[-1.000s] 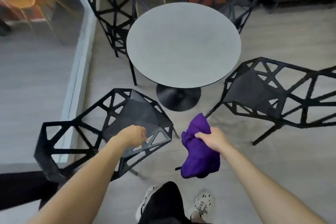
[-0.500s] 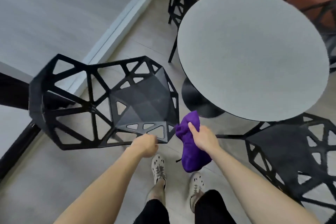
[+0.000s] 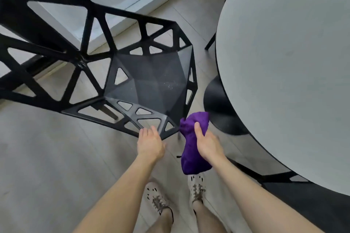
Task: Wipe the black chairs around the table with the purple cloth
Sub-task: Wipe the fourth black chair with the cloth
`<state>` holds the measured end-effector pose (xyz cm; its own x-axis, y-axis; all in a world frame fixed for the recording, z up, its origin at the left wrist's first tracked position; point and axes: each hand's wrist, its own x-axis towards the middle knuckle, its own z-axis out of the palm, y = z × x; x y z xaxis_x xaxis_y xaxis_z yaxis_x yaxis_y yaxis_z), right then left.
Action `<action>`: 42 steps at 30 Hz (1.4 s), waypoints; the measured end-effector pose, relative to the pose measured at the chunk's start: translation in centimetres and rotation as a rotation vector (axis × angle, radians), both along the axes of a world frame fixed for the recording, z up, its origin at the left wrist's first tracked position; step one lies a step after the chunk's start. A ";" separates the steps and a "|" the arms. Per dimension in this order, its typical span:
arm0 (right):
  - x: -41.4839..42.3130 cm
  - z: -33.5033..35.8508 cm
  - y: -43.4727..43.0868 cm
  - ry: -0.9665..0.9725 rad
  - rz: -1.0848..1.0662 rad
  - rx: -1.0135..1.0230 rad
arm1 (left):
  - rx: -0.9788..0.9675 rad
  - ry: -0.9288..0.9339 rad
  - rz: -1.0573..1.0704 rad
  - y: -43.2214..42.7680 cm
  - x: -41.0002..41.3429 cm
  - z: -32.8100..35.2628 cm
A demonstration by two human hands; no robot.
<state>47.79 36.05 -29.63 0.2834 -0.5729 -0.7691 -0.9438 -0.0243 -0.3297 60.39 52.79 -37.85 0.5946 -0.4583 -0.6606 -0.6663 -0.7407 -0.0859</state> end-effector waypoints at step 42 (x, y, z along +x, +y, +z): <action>7.4 -14.7 14.9 -0.508 1.206 -0.619 | -0.214 -0.384 0.382 20.5 4.9 -6.1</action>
